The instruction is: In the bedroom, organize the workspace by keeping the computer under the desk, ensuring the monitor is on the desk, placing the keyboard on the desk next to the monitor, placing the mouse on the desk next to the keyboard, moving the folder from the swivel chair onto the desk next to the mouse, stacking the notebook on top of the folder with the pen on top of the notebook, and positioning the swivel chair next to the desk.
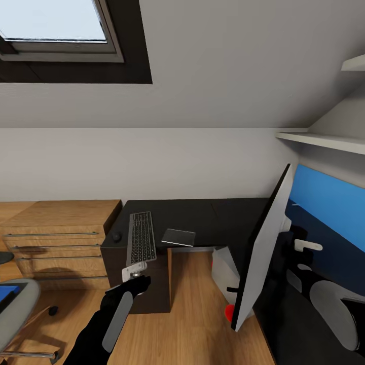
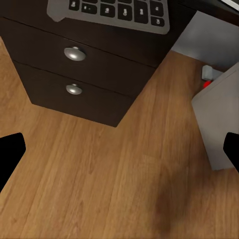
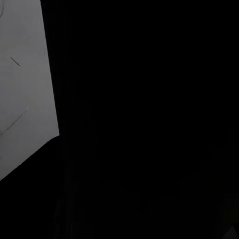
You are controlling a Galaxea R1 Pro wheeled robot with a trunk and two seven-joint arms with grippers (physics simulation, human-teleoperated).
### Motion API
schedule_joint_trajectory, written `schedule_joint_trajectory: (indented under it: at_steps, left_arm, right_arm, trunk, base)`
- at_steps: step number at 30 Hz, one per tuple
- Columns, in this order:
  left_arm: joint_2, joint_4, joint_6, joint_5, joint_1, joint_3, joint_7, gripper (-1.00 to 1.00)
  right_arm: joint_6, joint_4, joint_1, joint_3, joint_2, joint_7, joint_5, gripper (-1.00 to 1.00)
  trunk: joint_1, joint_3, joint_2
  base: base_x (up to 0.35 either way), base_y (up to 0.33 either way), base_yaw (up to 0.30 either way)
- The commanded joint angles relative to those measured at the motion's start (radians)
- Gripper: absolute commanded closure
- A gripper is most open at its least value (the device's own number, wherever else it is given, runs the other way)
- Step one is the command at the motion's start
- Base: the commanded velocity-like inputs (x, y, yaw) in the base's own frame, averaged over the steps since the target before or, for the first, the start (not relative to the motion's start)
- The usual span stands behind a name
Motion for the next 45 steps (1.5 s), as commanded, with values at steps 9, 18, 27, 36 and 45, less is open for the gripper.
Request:
schedule_joint_trajectory:
  at_steps: [9, 18, 27, 36, 45]
  left_arm:
    - [0.0, -0.001, 0.0, 0.009, -0.001, -0.001, 0.011, -1.0]
    - [0.0, -0.001, 0.0, 0.009, -0.001, -0.002, 0.011, -1.0]
    - [0.0, -0.001, 0.0, 0.009, -0.001, -0.002, 0.011, -1.0]
    - [0.0, -0.001, 0.001, 0.009, -0.001, -0.003, 0.011, -1.0]
    - [0.0, 0.022, -0.001, 0.007, -0.001, -0.004, 0.011, -1.0]
  right_arm:
    - [-0.002, 0.002, -0.001, -0.004, 0.004, 0.004, 0.004, 1.0]
    - [0.004, 0.001, -0.001, -0.004, 0.004, 0.004, 0.004, 1.0]
    - [0.004, 0.001, -0.001, -0.004, 0.004, 0.004, 0.004, 1.0]
    - [0.004, 0.001, -0.001, -0.004, 0.004, 0.004, 0.004, 1.0]
    - [0.004, 0.003, -0.001, -0.004, 0.004, 0.004, 0.004, 1.0]
  trunk:
    - [0.0, -0.001, -0.001]
    - [0.0, -0.001, -0.001]
    - [0.0, -0.001, -0.001]
    - [0.0, -0.001, -0.001]
    - [0.0, -0.001, -0.001]
  base:
    - [-0.049, 0.0, 0.0]
    - [-0.302, 0.0, 0.0]
    - [-0.335, 0.0, 0.0]
    - [-0.335, -0.019, 0.0]
    - [-0.301, -0.164, 0.0]
